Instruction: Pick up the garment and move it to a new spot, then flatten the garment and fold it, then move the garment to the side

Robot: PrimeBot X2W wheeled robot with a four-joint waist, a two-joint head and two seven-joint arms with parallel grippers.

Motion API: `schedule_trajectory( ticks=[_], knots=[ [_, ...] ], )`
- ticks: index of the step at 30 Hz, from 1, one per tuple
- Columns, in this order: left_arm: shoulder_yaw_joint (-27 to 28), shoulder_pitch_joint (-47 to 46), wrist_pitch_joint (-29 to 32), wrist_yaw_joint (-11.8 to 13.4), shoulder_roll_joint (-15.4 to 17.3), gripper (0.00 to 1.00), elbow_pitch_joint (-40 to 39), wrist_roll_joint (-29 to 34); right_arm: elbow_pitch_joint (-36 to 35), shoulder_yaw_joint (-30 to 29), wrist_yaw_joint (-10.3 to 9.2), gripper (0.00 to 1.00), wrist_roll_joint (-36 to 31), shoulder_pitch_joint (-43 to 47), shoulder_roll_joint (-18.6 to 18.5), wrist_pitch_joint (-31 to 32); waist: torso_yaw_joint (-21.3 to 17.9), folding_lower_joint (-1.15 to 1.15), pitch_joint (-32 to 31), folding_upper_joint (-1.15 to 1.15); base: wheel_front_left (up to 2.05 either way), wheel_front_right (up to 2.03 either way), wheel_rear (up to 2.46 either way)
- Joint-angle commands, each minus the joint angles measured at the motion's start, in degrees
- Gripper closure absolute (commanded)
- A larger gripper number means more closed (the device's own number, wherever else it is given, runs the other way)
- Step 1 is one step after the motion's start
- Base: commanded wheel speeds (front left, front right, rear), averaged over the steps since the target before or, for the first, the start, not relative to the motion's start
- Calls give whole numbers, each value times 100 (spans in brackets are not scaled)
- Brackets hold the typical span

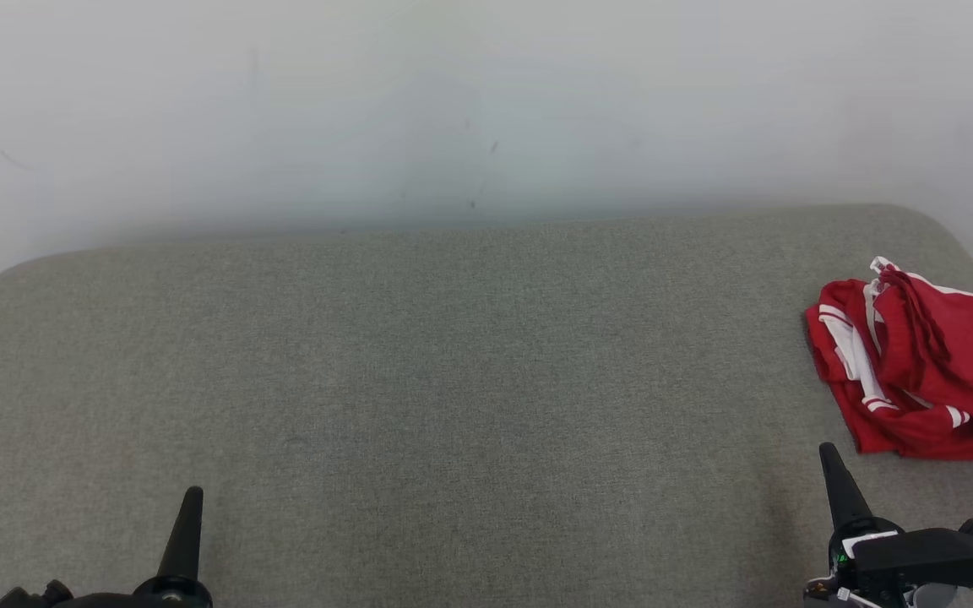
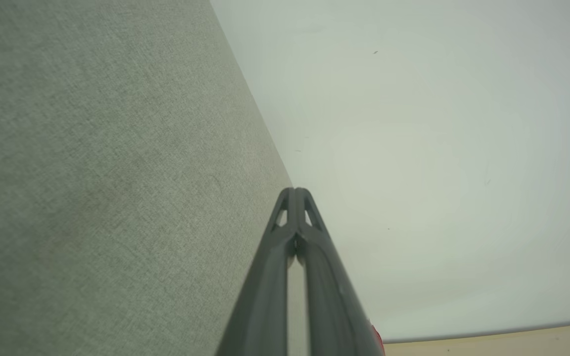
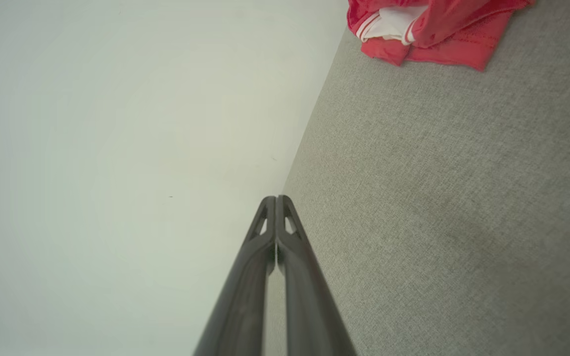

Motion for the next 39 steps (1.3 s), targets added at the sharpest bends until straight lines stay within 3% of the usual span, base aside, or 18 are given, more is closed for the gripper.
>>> schedule_trajectory(
  ticks=[1,39],
  knots=[
    [17,-127,37,7,6,100,-63,-155,-63,-38,-7,100,103,-83,11,45,1,0,4,0,0,0,0],
    [74,-322,484,10,-9,100,-89,-1790,-354,-357,-11,100,1524,-47,203,462,27,0,127,0,0,0,0]
  ],
)
